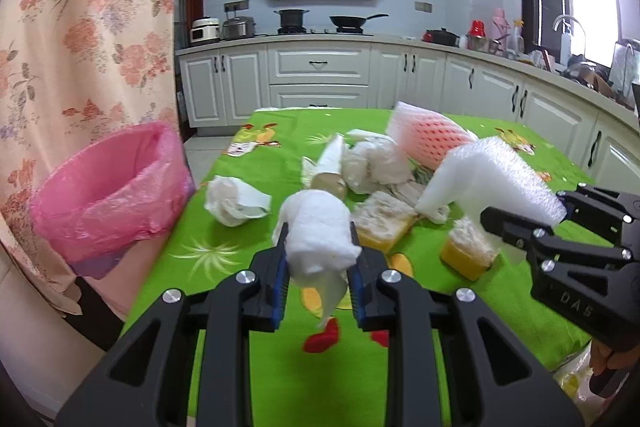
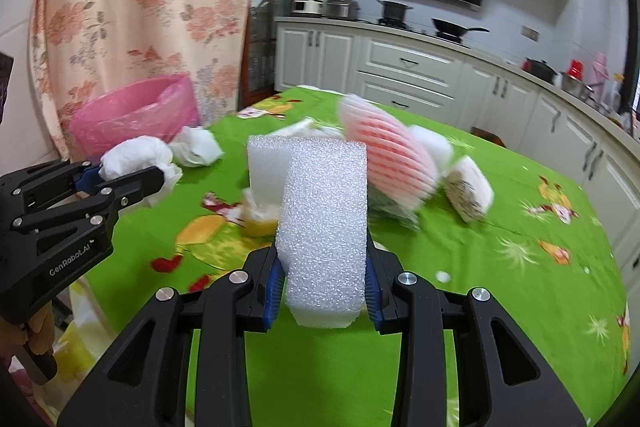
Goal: Collect trash
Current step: 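Carry the tissue and foam block to the pink bin and release both, then move both tools back over the trash pile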
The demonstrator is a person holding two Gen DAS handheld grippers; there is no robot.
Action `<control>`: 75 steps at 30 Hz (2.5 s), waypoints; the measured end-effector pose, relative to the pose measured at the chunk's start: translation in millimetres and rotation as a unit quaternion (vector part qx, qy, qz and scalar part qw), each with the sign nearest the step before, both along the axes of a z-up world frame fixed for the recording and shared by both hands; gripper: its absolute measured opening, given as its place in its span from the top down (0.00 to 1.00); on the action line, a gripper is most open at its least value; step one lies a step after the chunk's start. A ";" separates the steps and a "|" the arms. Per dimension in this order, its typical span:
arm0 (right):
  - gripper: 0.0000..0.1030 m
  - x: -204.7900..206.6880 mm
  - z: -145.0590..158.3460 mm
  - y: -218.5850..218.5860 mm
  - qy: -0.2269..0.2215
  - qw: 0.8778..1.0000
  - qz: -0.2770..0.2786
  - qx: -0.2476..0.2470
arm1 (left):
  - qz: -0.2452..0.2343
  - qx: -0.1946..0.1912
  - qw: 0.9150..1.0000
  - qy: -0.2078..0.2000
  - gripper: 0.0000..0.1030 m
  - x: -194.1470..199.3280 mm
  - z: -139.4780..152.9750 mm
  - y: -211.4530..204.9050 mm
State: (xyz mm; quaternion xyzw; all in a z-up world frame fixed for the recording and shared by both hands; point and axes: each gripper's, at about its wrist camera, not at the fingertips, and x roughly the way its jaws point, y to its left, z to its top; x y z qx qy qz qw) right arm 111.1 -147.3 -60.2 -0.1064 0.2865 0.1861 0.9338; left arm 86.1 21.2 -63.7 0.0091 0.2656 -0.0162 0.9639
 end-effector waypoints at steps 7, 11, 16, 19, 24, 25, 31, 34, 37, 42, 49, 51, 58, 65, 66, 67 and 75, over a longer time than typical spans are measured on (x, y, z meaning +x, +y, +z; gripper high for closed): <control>0.68 2.5 4.0 41.6 0.007 0.998 0.054 0.008 | 0.037 -0.008 0.999 -0.008 0.76 -8.9 10.8 39.7; 0.68 9.4 11.2 61.9 0.010 0.997 0.078 0.019 | 0.062 -0.014 0.998 -0.013 0.76 -11.4 19.1 65.6; 0.68 21.5 23.5 88.9 0.020 0.993 0.110 0.044 | 0.086 -0.018 0.996 -0.026 0.76 -13.5 34.1 99.2; 0.68 28.4 31.3 109.0 0.018 0.990 0.129 0.048 | 0.097 -0.020 0.995 -0.031 0.76 -11.3 43.7 119.0; 0.68 42.9 41.2 145.5 0.018 0.986 0.157 0.052 | 0.123 -0.015 0.992 -0.039 0.76 -1.8 56.9 156.2; 0.68 45.8 41.9 151.9 0.019 0.986 0.160 0.052 | 0.127 -0.013 0.991 -0.039 0.76 0.1 57.0 161.9; 0.67 67.7 45.1 191.7 0.034 0.983 0.175 0.054 | 0.149 -0.012 0.988 -0.028 0.76 22.6 56.0 201.5; 0.67 79.7 47.0 209.9 0.043 0.981 0.180 0.056 | 0.161 -0.017 0.987 -0.024 0.76 34.1 54.2 222.1; 0.67 93.8 46.4 228.9 0.058 0.979 0.187 0.055 | 0.171 -0.030 0.985 -0.022 0.75 45.5 53.2 241.1; 0.67 116.7 39.7 253.4 0.082 0.978 0.185 0.054 | 0.178 -0.035 0.983 -0.013 0.74 65.0 49.1 261.5; 0.67 125.2 34.8 269.8 0.084 0.975 0.197 0.051 | 0.184 -0.030 0.982 0.003 0.67 76.8 35.7 279.7; 0.66 126.9 34.3 273.8 0.084 0.974 0.203 0.050 | 0.187 -0.039 0.982 0.008 0.63 77.1 31.2 287.4; 0.45 131.8 39.1 277.3 0.072 0.971 0.218 0.062 | 0.196 -0.031 0.980 0.015 0.36 73.9 21.6 298.0; 0.45 122.2 51.3 248.1 0.053 0.972 0.216 0.079 | 0.206 -0.043 0.978 -0.006 0.19 47.6 27.2 299.6; 0.44 117.8 54.1 240.2 0.046 0.972 0.215 0.081 | 0.203 -0.045 0.978 -0.009 0.13 42.0 28.7 295.3; 0.42 112.2 56.8 230.8 0.038 0.973 0.213 0.083 | 0.203 -0.045 0.978 -0.014 0.08 37.3 30.3 290.1; 0.28 69.0 50.0 161.3 -0.001 0.982 0.175 0.071 | 0.156 -0.054 0.986 -0.039 0.05 19.3 32.7 214.8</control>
